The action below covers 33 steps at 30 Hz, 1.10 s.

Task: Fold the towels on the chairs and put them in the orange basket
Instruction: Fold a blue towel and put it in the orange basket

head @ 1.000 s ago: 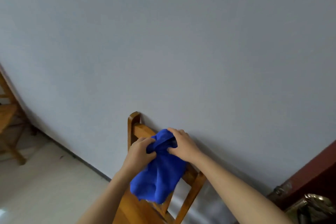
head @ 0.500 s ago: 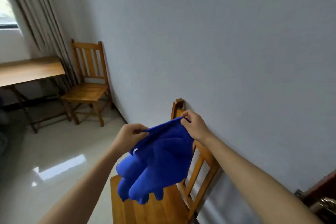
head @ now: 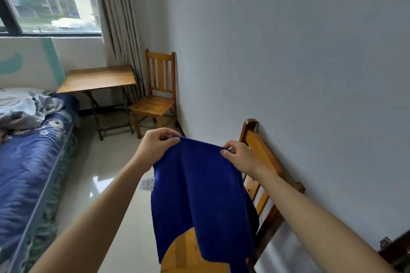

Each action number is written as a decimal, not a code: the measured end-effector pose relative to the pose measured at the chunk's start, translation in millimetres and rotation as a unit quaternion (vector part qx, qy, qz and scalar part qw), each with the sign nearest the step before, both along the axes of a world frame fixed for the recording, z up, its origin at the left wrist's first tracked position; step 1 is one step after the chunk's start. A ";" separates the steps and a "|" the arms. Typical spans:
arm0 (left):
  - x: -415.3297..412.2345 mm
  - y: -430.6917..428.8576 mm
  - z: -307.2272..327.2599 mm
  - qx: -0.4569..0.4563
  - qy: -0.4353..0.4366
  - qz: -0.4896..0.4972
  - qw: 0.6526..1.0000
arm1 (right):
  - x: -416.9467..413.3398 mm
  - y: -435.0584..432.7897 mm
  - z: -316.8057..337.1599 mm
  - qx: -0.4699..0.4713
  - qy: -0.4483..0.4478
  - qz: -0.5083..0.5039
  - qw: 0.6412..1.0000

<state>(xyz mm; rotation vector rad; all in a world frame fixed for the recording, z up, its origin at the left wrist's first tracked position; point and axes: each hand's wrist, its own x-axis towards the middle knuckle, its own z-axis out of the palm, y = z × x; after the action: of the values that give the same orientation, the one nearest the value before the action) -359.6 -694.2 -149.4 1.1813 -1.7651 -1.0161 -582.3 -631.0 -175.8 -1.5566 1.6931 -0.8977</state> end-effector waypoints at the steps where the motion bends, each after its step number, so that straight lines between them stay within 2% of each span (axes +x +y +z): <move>1: 2.8 -0.7 2.2 0.008 -0.007 -0.004 1.000 | 0.3 -0.6 2.8 -0.008 -0.020 -0.011 1.000; 6: 8.4 -6.3 -8.4 0.005 -0.140 -0.064 0.988 | 5.6 -2.3 21.0 -0.054 -0.076 -0.035 0.995; 12: 33.7 -17.0 -48.5 0.120 -0.125 -0.075 0.982 | 23.4 -15.5 42.6 -0.105 -0.131 -0.049 0.985; 14: 41.5 -21.2 -56.7 0.134 -0.055 -0.043 0.989 | 25.2 -22.9 43.3 -0.107 -0.138 -0.069 0.982; 17: 47.1 -32.2 -46.3 0.167 0.183 0.005 0.969 | 25.4 -36.4 35.2 -0.096 -0.140 -0.151 0.974; 18: 47.5 -36.4 -38.4 0.164 0.231 0.006 0.959 | 25.6 -40.0 30.1 -0.081 -0.132 -0.179 0.972; 20: 43.9 -41.9 -18.9 0.143 0.264 -0.005 0.954 | 27.2 -44.4 18.9 -0.039 -0.108 -0.211 0.971; 22: 37.2 -44.0 1.3 0.095 0.225 -0.012 0.970 | 34.7 -47.7 8.0 -0.005 -0.084 -0.190 0.978; 24: 30.4 -48.7 16.5 0.019 0.118 -0.022 0.993 | 50.8 -51.4 5.3 0.008 -0.089 -0.124 0.988; 27: 22.8 -55.0 28.4 -0.064 -0.018 -0.054 0.996 | 79.4 -58.6 11.1 0.017 -0.128 -0.004 0.992; 30: 27.6 -59.3 24.3 -0.068 -0.064 -0.076 0.993 | 106.9 -64.5 8.5 0.019 -0.168 0.064 0.983; 33: 38.4 -63.1 18.6 -0.038 -0.054 -0.079 0.995 | 123.2 -71.6 -0.8 -0.014 -0.172 0.042 0.984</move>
<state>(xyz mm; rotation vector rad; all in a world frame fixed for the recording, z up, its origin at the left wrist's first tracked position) -321.2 -757.3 -130.7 1.0808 -1.9903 -0.9802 -459.1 -702.6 -176.6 -1.3862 1.3660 -1.0810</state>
